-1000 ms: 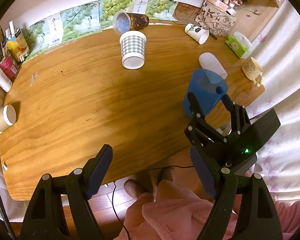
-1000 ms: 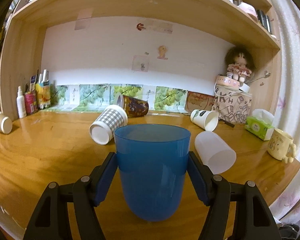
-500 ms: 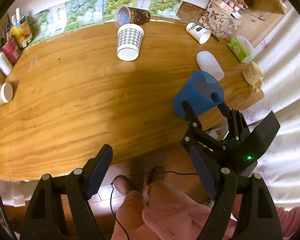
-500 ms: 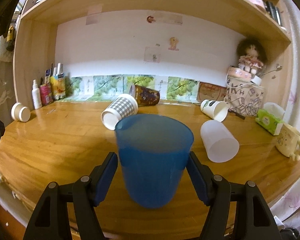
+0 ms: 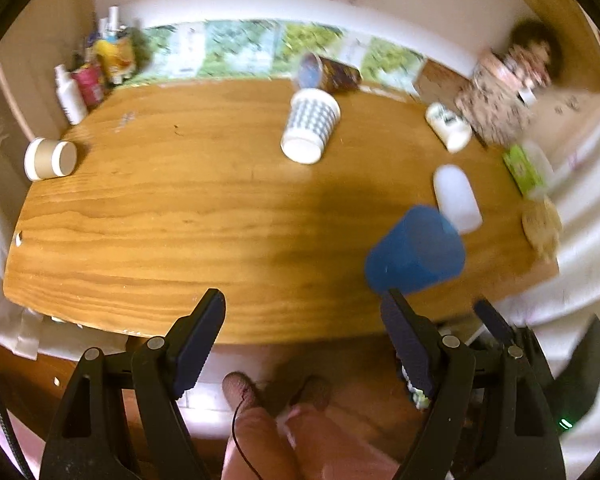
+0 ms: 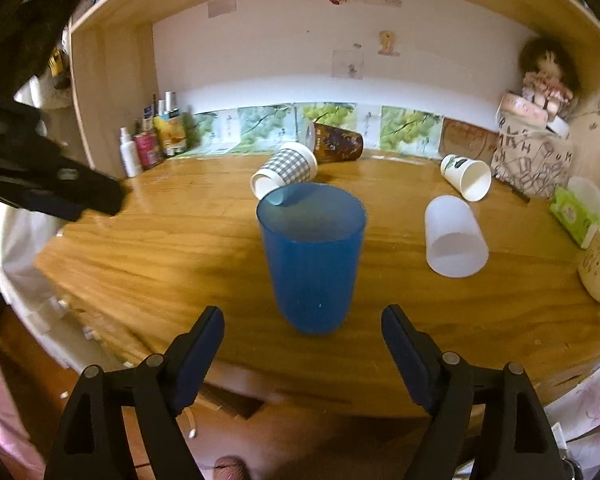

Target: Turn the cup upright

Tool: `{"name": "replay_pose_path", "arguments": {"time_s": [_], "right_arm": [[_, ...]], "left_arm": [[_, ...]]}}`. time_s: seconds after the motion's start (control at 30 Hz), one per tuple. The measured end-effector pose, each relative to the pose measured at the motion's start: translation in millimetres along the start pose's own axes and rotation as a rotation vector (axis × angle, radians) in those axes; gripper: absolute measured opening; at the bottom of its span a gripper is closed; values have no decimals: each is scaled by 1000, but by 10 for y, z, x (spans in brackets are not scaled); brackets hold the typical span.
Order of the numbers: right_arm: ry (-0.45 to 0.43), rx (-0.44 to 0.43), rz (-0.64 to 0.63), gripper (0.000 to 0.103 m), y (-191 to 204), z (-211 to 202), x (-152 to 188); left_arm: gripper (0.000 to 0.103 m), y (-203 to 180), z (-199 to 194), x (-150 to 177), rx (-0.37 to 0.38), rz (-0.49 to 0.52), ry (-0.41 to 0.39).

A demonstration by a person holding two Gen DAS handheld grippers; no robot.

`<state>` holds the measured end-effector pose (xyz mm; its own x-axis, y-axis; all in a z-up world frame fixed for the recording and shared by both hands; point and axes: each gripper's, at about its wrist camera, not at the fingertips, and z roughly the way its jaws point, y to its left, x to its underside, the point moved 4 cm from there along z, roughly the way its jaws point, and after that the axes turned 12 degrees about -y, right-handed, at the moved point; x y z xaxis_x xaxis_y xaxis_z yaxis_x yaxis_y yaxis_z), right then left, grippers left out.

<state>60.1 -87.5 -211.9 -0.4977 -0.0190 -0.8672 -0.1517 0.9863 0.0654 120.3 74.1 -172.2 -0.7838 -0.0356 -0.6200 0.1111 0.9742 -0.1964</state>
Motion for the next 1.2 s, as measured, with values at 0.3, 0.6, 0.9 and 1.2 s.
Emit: {"name": "replay_pose_path", "arguments": {"time_s": [0.3, 0.6, 0.9, 1.2], "right_arm": [[51, -29, 147, 82, -379, -562, -536], [37, -87, 179, 82, -484, -1002, -1051], [-51, -122, 125, 83, -421, -1237, -1212], [-138, -108, 110, 90, -419, -1319, -1275]], "left_arm": [[83, -247, -164, -17, -50, -51, -100], [87, -476, -654, -48, -96, -77, -228], [94, -621, -1188, -117, -162, -86, -401], [103, -702, -1441, -130, -267, -43, -520]]}}
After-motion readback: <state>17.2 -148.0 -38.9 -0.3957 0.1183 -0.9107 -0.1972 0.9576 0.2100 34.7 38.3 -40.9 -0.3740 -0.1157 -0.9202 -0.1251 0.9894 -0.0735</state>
